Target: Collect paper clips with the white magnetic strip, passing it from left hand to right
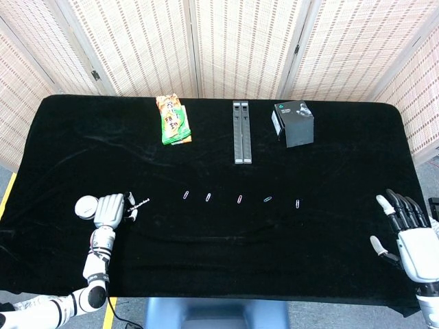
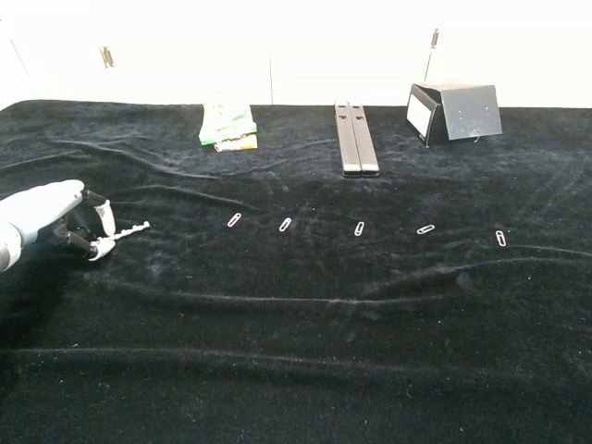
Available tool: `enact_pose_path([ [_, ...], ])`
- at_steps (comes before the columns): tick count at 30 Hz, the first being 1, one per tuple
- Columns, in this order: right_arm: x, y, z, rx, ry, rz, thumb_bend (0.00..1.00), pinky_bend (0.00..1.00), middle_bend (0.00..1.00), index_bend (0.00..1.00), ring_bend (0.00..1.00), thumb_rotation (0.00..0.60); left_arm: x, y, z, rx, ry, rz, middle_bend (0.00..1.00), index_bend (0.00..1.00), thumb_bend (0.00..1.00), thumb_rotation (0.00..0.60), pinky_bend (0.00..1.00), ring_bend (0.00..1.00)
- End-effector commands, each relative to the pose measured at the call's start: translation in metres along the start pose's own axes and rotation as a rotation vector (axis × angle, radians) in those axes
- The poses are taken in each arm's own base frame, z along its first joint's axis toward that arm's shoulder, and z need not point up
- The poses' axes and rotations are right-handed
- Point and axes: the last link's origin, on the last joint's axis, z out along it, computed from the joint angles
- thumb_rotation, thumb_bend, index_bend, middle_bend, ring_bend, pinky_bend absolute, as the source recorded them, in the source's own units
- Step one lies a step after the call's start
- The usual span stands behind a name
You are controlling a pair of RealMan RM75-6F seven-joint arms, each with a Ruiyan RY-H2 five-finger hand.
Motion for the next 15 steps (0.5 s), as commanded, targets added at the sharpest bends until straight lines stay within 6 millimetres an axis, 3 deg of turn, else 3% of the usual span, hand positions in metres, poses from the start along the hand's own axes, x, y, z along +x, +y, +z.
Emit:
enact_pose_path([
  [1, 0.0, 0.0, -0.0003, 0.0, 0.0, -0.001, 0.34, 0.07, 0.0, 0.0, 0.0, 0.6, -0.0004, -0.0012, 0.0009, 0.004, -0.002, 0.0, 1.0, 0.52, 0.42, 0.6, 1.0, 1.0],
  [15, -0.0013, 0.0004, 0.0012, -0.004, -0.005, -0.004, 0.34, 0.07, 0.0, 0.0, 0.0, 0.6, 0.005, -0.0079, 0.0026, 0.022, 0.006, -0.004, 1.0, 0.72, 0.58, 0.6, 1.0, 1.0],
])
